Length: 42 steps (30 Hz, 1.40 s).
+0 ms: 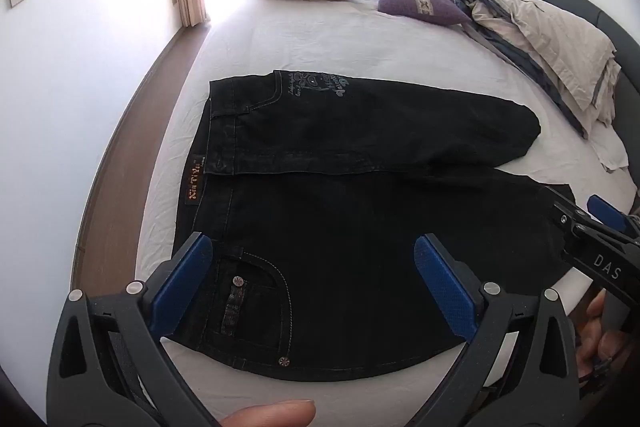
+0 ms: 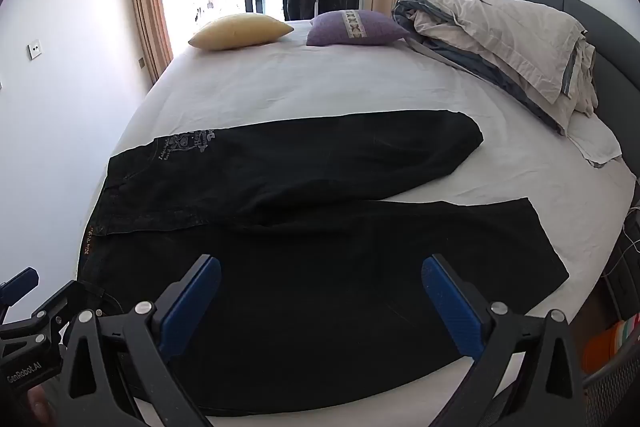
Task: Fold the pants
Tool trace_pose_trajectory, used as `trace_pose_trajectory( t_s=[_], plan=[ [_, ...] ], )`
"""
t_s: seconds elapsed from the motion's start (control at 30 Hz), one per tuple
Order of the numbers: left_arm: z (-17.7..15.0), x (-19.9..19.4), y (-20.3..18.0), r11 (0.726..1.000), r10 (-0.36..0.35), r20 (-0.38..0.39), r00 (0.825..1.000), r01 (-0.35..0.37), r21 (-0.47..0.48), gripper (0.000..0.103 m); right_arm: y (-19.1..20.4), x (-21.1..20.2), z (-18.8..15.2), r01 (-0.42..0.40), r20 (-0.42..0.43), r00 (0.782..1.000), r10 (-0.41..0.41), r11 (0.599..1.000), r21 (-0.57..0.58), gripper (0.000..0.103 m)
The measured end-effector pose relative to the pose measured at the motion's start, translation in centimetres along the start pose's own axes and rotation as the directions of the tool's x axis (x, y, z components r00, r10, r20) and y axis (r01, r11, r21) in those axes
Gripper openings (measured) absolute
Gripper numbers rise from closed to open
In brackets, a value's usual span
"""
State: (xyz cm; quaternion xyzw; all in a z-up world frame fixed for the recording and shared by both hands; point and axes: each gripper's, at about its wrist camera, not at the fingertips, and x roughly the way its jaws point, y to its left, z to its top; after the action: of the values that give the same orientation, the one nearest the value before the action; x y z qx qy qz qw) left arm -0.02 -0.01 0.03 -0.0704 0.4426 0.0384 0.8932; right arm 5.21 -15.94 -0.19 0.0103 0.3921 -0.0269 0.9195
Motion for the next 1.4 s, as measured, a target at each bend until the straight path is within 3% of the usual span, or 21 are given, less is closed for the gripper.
trace_pose_trajectory(
  t_s=[1.4],
  plan=[
    [0.0, -0.09, -0.08, 1.0, 0.015, 0.006, 1.0, -0.015, 0.008, 0.103, 0.02, -0.03, -0.2, -0.003, -0.006, 1.0, 0.003, 1.0, 0.0, 0.103]
  ],
)
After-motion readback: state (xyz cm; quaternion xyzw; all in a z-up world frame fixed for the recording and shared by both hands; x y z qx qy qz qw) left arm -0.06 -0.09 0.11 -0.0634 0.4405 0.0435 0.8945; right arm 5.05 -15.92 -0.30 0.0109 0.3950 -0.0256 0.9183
